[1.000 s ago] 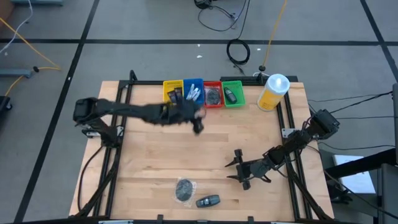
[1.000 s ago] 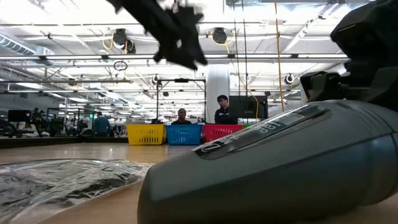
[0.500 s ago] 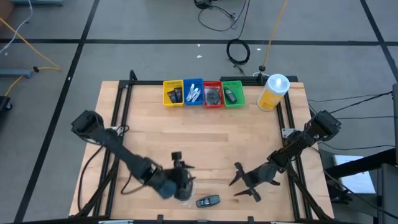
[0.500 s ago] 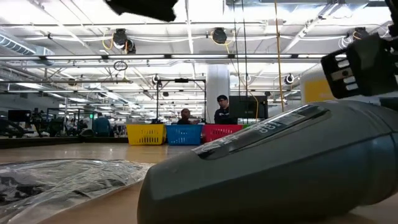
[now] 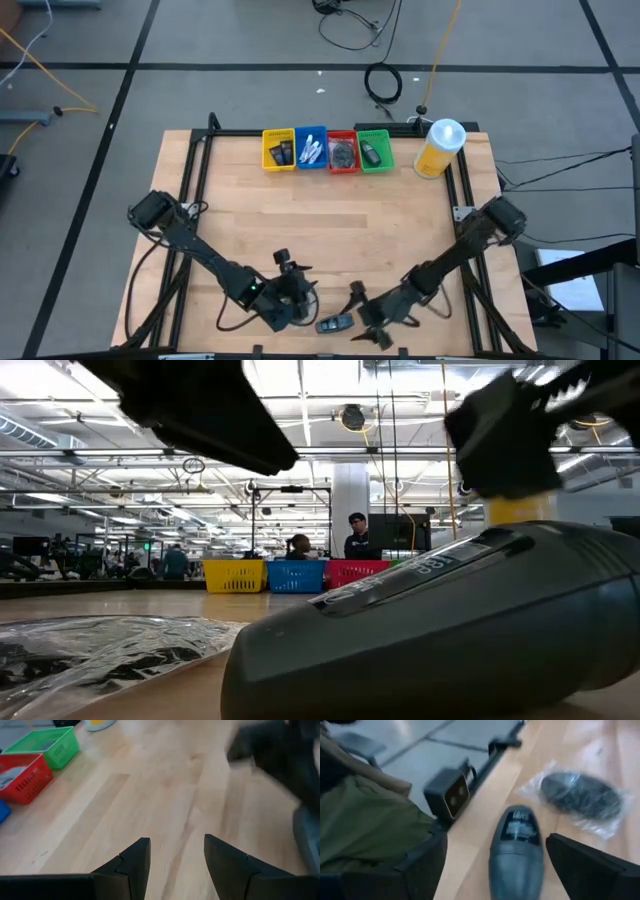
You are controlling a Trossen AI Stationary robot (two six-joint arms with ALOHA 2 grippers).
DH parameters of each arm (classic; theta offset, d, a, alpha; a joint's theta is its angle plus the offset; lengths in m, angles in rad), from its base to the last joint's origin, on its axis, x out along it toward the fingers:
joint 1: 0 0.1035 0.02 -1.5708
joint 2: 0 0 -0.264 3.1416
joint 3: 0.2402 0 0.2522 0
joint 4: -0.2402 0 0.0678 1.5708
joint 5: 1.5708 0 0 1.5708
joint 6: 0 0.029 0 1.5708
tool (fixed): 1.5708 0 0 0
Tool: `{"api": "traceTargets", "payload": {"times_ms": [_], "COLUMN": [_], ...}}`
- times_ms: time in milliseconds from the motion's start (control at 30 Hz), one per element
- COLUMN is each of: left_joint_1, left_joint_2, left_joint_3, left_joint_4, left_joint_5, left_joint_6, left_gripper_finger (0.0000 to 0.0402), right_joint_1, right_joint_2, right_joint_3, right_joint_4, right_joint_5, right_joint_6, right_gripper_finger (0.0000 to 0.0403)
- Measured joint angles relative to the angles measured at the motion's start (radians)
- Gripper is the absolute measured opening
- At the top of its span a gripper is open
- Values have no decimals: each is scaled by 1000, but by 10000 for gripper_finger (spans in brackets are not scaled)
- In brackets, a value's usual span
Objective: Pick & Place Travel size toiletries
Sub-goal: Put the gray deodorant into the green basket
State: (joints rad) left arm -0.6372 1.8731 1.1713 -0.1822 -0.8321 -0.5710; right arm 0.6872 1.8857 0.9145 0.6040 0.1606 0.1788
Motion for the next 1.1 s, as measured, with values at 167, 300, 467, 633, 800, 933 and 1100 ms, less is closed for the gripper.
{"api": "traceTargets", "payload": {"times_ms": [167,300,467,633,800,933,1100], "left_joint_1": [17,19,8,-4,-10,8,70], "left_joint_2": [2,2,2,2,2,2,3], "left_joint_3": [0,0,0,0,0,0,0], "left_joint_4": [2,7,20,8,-124,-310,-485], "left_joint_5": [-15,-15,-16,-19,-68,-142,-149], "left_joint_6": [-40,-44,-48,-63,-142,-297,-418], "left_gripper_finger": [184,184,184,184,184,184,184], "right_joint_1": [0,1,3,2,-20,-96,-325], "right_joint_2": [124,175,180,180,90,-112,-367], "right_joint_3": [120,159,160,158,158,158,158], "right_joint_4": [-73,-139,-147,-156,-372,-803,-1270], "right_joint_5": [118,161,227,263,378,499,517], "right_joint_6": [18,48,120,154,219,381,546], "right_gripper_finger": [336,322,277,205,205,205,205]}}
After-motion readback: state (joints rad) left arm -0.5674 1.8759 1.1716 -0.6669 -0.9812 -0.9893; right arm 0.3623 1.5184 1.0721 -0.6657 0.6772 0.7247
